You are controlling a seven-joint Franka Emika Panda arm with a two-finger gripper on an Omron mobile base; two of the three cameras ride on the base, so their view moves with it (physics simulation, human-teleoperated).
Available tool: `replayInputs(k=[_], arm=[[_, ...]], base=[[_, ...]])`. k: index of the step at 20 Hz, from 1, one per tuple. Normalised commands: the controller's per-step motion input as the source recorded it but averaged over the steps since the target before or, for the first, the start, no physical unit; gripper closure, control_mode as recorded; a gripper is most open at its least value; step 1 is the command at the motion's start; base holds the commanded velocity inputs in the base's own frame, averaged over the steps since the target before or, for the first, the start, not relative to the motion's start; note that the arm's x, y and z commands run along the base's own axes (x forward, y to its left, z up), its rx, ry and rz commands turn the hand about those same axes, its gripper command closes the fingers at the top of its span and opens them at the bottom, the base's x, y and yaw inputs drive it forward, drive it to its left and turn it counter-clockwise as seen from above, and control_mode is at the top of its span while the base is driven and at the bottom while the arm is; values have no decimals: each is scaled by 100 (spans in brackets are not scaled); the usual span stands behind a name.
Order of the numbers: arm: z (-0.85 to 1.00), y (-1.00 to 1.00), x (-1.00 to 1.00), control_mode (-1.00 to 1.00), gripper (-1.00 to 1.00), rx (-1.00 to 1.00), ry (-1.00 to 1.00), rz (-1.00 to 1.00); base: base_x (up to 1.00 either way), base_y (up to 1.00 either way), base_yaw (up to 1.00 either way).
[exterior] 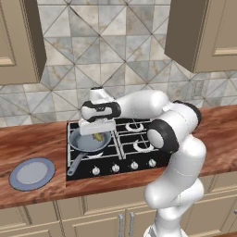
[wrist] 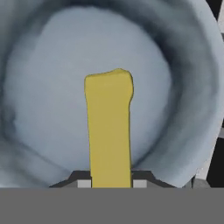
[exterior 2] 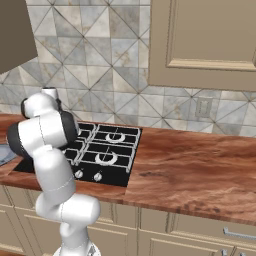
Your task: Pick up the butter stick and place it in the pan. Then turn on the burner for the pan.
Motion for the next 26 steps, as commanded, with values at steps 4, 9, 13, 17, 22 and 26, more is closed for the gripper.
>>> replayInputs(k=[4, 9, 13, 17, 22, 26], arm=[[-22, 11, 8, -100, 100, 0, 1, 0], [-18, 18, 13, -100, 100, 0, 2, 0], [-19, 14, 13, -100, 100, 0, 1, 0], [-17, 11, 14, -100, 100, 0, 2, 0], [-5, 2, 1, -100, -100, 0, 2, 0], [0, 0, 0, -100, -100, 0, 0, 0]], base=[[0, 0, 0], [0, 0, 0], [0, 0, 0], [0, 0, 0], [0, 0, 0], [0, 0, 0]])
